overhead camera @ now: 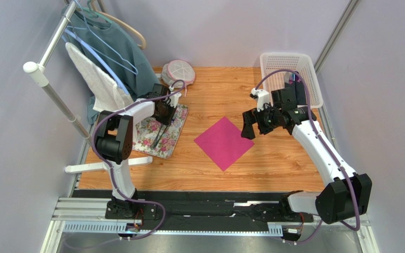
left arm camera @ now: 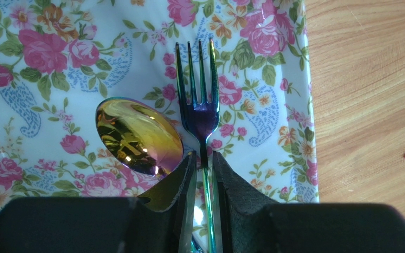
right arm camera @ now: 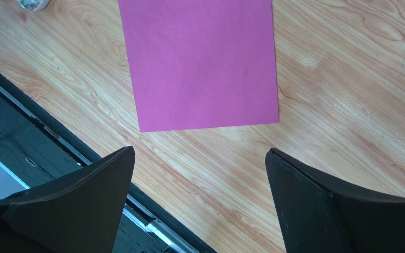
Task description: Place the utensils on the paper napkin and roll it up
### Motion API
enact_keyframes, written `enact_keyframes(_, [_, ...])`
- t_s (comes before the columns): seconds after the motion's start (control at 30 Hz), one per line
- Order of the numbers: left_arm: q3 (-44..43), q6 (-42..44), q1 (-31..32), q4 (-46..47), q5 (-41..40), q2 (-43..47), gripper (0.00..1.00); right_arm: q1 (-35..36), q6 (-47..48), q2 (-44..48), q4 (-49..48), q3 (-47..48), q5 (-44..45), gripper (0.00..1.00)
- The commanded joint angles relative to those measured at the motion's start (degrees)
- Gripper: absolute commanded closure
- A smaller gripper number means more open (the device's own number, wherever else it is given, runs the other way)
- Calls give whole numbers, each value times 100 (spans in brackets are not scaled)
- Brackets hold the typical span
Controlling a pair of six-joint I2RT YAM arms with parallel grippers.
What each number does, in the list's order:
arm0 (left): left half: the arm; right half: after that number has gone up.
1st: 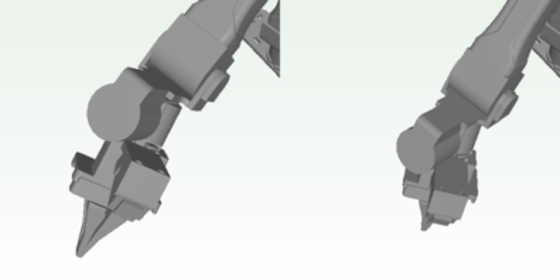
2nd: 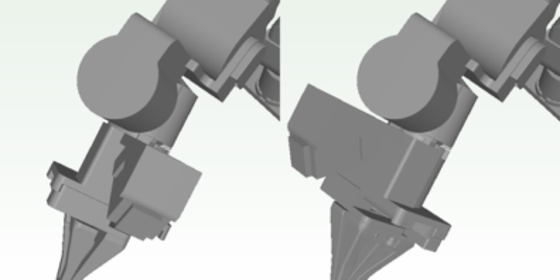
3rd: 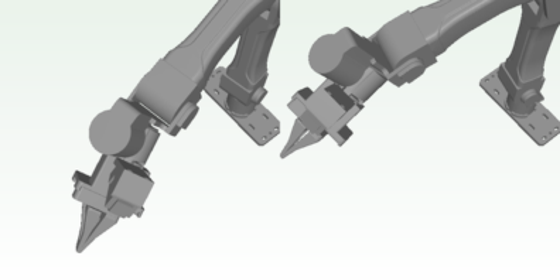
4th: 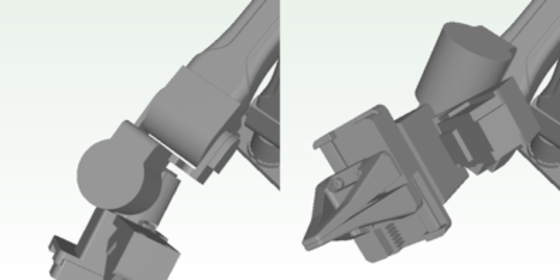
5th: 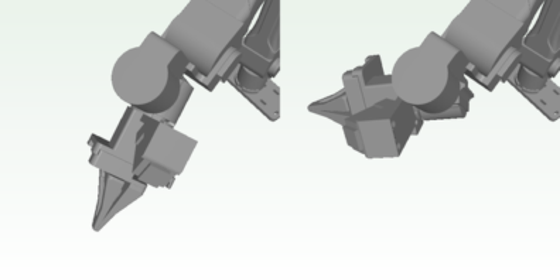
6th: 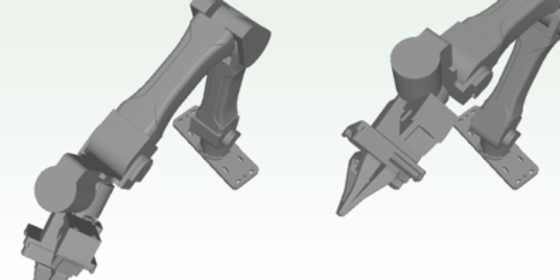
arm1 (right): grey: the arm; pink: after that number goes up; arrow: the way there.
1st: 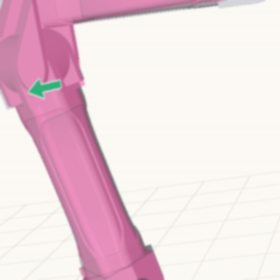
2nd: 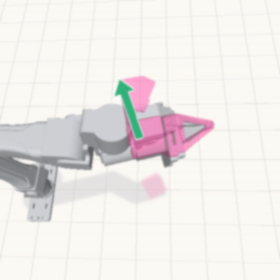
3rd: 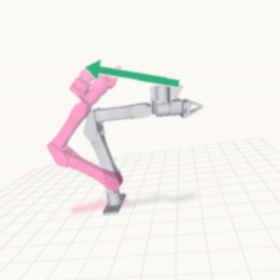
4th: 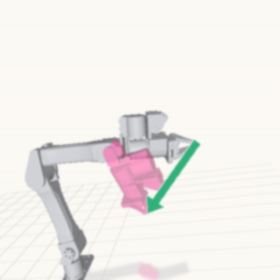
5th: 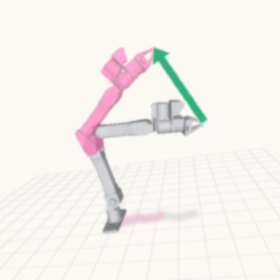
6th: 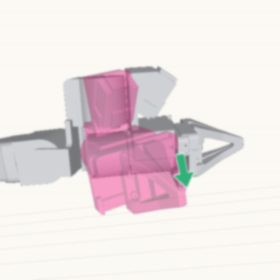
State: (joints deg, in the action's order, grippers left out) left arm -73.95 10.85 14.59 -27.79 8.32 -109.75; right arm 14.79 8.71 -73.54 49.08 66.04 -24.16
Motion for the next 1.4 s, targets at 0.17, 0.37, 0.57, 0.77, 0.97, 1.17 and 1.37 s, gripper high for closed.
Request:
enact_keyframes(0.17, [-321,-144,-18,-323,354,-55,89,-20,87,68,-48,49,-89,0])
enact_keyframes(0.37, [-497,-601,96,-499,241,112,100,-28,69,76,-56,76,-89,0])
enact_keyframes(0.57, [-479,-1444,482,-376,-189,744,100,-28,26,59,-83,67,8,0])
enact_keyframes(0.77, [-1357,-2990,1360,-1112,-1480,737,100,-28,-141,-38,-92,154,315,0])
enact_keyframes(0.97, [-2035,-4564,1950,-1413,-1666,420,100,-283,-492,-161,-109,216,702,0])
enact_keyframes(1.17, [-2808,-5233,2636,-1483,-1895,-344,100,-679,-660,-240,-153,146,571,0])
enact_keyframes(1.37, [-3696,-5541,2926,-1668,-2000,-1381,100,-793,-704,-275,-171,172,571,0])
